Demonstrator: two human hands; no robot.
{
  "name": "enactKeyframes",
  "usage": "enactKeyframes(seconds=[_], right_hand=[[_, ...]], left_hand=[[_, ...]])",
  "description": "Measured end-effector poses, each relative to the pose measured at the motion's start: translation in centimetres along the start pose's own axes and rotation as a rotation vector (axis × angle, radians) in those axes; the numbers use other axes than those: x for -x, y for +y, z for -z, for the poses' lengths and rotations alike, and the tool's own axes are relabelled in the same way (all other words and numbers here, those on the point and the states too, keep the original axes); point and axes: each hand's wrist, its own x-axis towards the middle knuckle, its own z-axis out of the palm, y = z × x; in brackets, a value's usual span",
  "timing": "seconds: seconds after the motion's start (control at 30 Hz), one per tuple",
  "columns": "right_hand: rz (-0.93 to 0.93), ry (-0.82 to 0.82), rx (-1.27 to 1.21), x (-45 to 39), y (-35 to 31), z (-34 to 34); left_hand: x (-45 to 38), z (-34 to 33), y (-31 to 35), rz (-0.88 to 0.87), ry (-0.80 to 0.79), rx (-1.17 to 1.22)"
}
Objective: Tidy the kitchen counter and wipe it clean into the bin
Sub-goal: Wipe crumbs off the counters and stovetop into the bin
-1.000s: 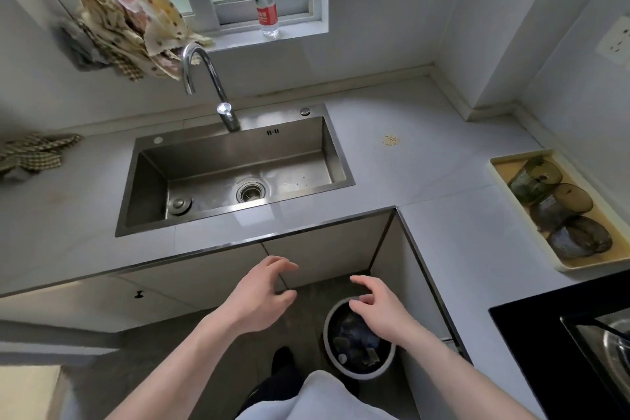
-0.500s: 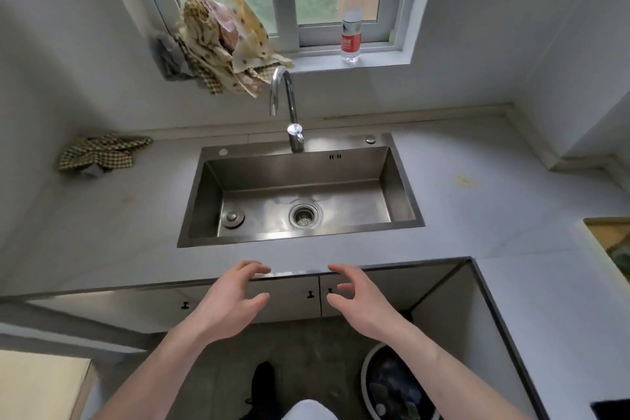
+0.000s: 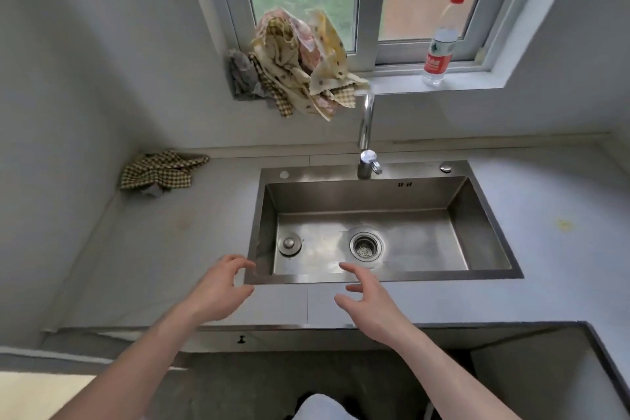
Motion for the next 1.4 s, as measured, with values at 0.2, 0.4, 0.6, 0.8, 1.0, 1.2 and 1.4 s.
enactKeyframes(seconds=[0.2,0.4,0.6,0.8,1.0,1.2,1.4], right_hand=[[0.006,-0.035,0.013,-4.3,-1.8,-1.4],[0.000,-0.003,0.019,-7.7,-4.3,-3.3],[-0.077,0.096,-0.002,-10.5,-6.0,-5.2],[-0.128,0.177,-0.033,-13.2,-8.9,-8.7],[-0.155,0.238,-0.047,-14.4,-11.8,-11.4],[-0.195,0.263,-0.052,-14.0,-12.5,-12.8],[-0.228,0.271,-0.047,-13.0,-11.9,-14.0]], left_hand=[[-3.5,3.2,-3.8,0.085,0.003,-0.037],[-10.4,8.7,-8.6,0.126,0.024,-0.062],[-18.3,12.0,-13.3,0.134,-0.002,-0.049],[-25.1,13.7,-17.4,0.140,-0.042,-0.089],[-30.7,14.6,-20.4,0.218,-0.065,-0.145],[-34.6,13.6,-22.7,0.271,-0.104,-0.187],[-35.1,13.0,-21.2,0.267,-0.063,-0.176]])
